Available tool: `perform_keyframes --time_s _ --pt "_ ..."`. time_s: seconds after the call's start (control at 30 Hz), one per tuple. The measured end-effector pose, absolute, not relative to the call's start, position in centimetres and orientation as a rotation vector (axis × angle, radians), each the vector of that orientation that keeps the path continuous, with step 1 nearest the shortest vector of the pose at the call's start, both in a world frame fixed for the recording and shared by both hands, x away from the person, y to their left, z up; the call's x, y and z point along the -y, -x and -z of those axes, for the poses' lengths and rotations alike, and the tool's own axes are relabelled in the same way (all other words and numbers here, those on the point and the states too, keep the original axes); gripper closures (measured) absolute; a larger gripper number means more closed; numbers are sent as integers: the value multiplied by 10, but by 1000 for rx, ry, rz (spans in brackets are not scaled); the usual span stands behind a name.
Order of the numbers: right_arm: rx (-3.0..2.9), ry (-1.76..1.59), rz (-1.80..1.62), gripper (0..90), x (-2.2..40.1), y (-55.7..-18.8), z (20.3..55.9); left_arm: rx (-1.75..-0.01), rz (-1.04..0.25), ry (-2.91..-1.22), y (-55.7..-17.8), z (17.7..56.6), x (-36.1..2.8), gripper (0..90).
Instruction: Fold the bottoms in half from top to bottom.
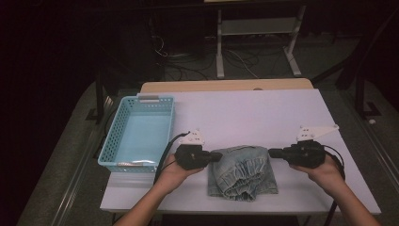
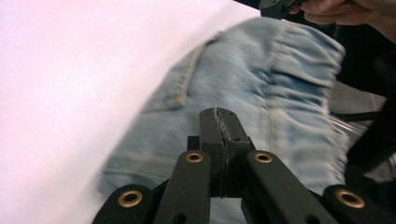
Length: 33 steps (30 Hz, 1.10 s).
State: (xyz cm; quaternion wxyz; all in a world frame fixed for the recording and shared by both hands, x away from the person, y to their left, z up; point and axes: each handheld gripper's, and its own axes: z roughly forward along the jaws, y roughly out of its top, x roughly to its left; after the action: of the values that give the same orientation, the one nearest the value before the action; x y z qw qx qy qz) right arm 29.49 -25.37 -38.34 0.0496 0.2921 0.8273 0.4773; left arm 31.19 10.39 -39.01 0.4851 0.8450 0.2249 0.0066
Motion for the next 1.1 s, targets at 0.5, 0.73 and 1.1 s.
perform_keyframes --time_s 0.5,0.73,1.1 --pt "-2608 -825 -1458 888 229 -301 394 -495 42 -2139 -318 408 -72 875" --pt "-2725 -778 -1343 888 221 -287 412 -454 65 -2205 -309 417 -68 876" --pt "-2840 -707 -1098 890 203 -282 434 -433 69 -2273 -304 431 -63 891"
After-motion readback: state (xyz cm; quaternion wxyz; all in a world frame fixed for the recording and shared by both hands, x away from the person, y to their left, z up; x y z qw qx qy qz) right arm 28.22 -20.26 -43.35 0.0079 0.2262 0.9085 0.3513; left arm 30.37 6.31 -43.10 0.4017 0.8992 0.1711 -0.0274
